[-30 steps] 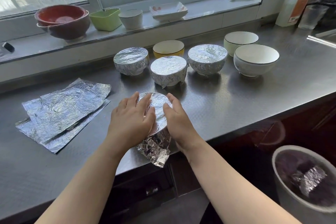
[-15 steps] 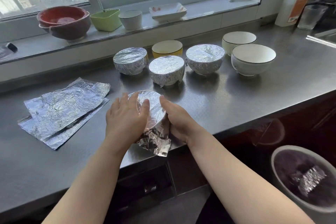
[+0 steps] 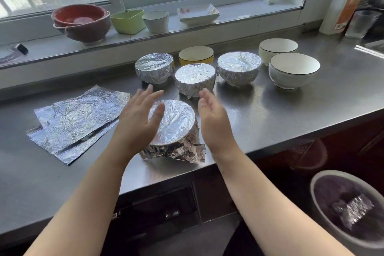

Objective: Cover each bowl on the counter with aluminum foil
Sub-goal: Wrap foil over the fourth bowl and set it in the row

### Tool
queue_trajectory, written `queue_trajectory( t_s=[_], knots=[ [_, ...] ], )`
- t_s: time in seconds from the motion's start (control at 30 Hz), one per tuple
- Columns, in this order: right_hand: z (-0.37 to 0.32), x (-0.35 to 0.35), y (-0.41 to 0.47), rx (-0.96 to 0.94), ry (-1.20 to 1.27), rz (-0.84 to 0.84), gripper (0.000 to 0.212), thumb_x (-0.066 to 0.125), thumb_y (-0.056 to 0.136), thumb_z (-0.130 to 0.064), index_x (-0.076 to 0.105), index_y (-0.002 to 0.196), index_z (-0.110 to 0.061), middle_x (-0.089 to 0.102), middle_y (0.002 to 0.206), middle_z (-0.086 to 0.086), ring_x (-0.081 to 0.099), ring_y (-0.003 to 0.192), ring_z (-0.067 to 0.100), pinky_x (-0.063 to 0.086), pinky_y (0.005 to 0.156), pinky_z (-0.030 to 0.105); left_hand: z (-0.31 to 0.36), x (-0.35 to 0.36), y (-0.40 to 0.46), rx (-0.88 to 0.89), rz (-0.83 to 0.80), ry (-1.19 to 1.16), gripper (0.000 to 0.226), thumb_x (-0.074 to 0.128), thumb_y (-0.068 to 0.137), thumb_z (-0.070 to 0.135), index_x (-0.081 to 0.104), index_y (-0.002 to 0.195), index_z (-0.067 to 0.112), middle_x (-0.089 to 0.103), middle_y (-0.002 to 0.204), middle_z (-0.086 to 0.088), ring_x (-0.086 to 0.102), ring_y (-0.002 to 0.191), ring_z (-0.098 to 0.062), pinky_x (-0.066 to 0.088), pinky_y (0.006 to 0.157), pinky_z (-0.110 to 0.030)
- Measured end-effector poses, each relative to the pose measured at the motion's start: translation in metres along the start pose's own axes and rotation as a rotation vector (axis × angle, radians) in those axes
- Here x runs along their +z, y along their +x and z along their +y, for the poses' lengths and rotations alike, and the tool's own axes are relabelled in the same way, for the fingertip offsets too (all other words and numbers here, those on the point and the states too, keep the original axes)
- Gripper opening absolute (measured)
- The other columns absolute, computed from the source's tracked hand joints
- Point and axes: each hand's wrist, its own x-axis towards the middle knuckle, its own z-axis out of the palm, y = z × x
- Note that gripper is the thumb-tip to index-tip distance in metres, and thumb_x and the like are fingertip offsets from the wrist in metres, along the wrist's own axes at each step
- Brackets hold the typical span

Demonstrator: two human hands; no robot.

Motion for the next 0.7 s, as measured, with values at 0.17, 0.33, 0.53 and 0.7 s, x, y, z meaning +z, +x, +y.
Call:
queue_trajectory(
  t_s=[0.17,0.33,0.53,0.7],
  knots=[
    [0.004,0.024,-0.013,-0.025,-0.135,-0.096,0.054,0.036,0.105,-0.025,0.017,0.155,-0.015,0.017,0.162,-0.003,0.012,0.148,0.006,0.012,0.121,0.027,-0.002,0.014,0.004,0.033,-0.177,0.154,0.084,-0.004,0.080,0.072,0.029,0.150,0.040,0.021,0.161,0.010,0.012,0.149,-0.009,0.006,0.113,-0.025],
    [0.007,0.035,-0.009,-0.009,-0.197,-0.107,0.056,0.033,0.106,-0.026,0.010,0.156,-0.014,0.005,0.164,-0.004,-0.004,0.149,0.006,0.000,0.121,0.026,-0.003,0.017,0.004,0.034,-0.173,0.174,0.084,-0.005,0.081,0.070,0.032,0.150,0.039,0.024,0.160,0.009,0.015,0.149,-0.011,0.009,0.117,-0.031],
    [0.012,0.039,-0.003,0.062,-0.243,-0.096,0.055,0.034,0.106,-0.028,0.013,0.155,-0.012,0.009,0.164,0.000,0.001,0.150,0.010,0.001,0.120,0.026,-0.008,0.021,0.006,0.049,-0.160,0.202,0.083,-0.002,0.083,0.068,0.035,0.149,0.036,0.027,0.160,0.004,0.019,0.148,-0.015,0.013,0.120,-0.038],
    [0.014,0.041,-0.003,0.086,-0.226,-0.079,0.061,0.035,0.105,-0.032,0.007,0.156,-0.013,0.002,0.164,-0.002,-0.002,0.150,0.008,0.001,0.118,0.024,-0.010,0.022,0.008,0.049,-0.157,0.201,0.082,0.001,0.083,0.068,0.034,0.150,0.034,0.028,0.159,0.001,0.021,0.147,-0.016,0.015,0.120,-0.039]
  ],
)
